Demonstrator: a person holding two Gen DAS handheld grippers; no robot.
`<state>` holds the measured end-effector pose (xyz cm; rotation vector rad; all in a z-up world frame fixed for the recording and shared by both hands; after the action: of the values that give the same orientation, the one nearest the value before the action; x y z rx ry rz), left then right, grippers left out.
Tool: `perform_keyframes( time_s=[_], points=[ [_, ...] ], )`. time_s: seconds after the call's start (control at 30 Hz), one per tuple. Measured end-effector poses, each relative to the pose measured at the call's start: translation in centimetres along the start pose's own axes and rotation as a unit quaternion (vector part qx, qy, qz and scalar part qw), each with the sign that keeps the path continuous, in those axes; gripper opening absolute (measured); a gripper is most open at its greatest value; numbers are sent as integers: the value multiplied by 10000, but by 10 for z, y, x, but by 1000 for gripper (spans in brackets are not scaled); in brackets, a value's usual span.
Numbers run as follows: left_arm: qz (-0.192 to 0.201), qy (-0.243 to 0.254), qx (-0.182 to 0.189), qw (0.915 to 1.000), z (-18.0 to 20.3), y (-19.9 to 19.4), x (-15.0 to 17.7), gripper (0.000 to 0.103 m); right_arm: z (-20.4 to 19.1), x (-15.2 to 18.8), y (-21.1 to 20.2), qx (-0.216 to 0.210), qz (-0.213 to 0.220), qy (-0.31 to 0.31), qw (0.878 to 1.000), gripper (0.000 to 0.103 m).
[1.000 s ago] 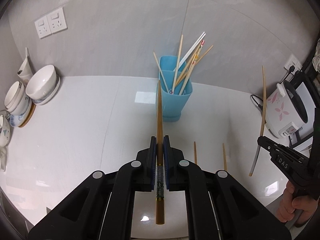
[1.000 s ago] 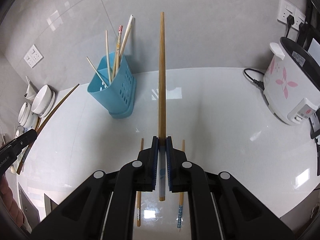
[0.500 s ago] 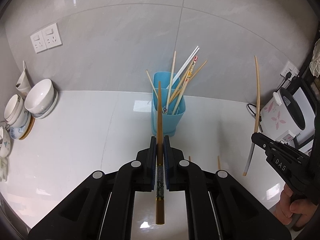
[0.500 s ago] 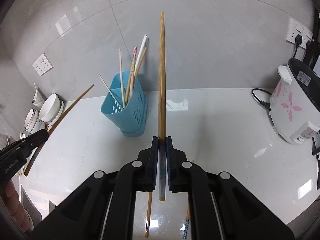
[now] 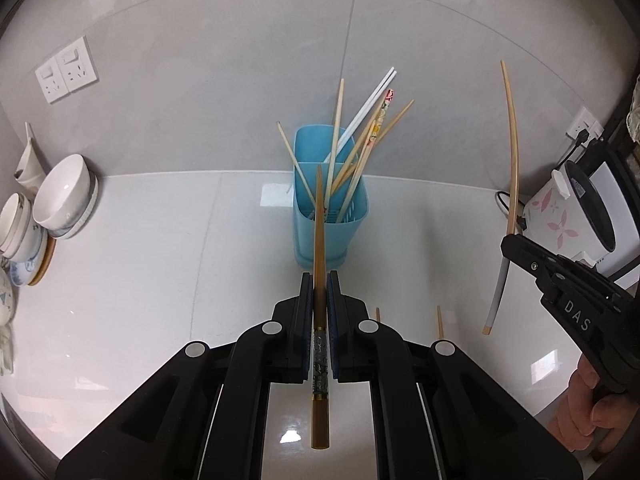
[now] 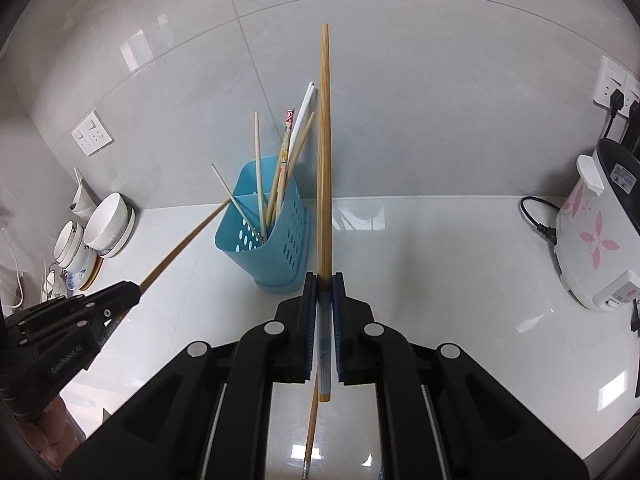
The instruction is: Organize utensils
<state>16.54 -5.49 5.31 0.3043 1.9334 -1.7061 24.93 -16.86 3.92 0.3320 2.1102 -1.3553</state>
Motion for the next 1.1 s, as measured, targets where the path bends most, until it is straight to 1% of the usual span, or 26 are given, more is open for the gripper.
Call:
perform_keyframes(
  time_s=[0.17,0.53,0.77,0.97,1.1],
  points=[
    [-186,66,79,9998,4,12,-2,6,0,-7,10,-17,-32,-6,10000,7],
    [-388,226,0,9990,11,40,-13,6,6,-16,26,-35,-132,73,9999,7],
    [-563,279,-20,9980,13,57,-15,6,8,-16,34,-44,-224,111,9997,7],
    [-600,260,-45,9978,14,64,-17,6,10,-16,40,-49,-284,132,9995,7],
    [-540,241,-106,9982,13,67,-23,6,10,-17,44,-54,-326,141,9994,7]
  ],
)
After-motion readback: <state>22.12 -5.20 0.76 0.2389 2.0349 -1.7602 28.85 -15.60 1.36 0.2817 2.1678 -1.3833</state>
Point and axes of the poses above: each gripper's, at about its wrist camera, not at the fingertips, and y roughly the way its jaws point, z to its right, x to its underside, the point moved 6 cm from there along y, roughly the way its jaws point, and after that the axes turned 8 degrees about -x, right-handed, at the moved point
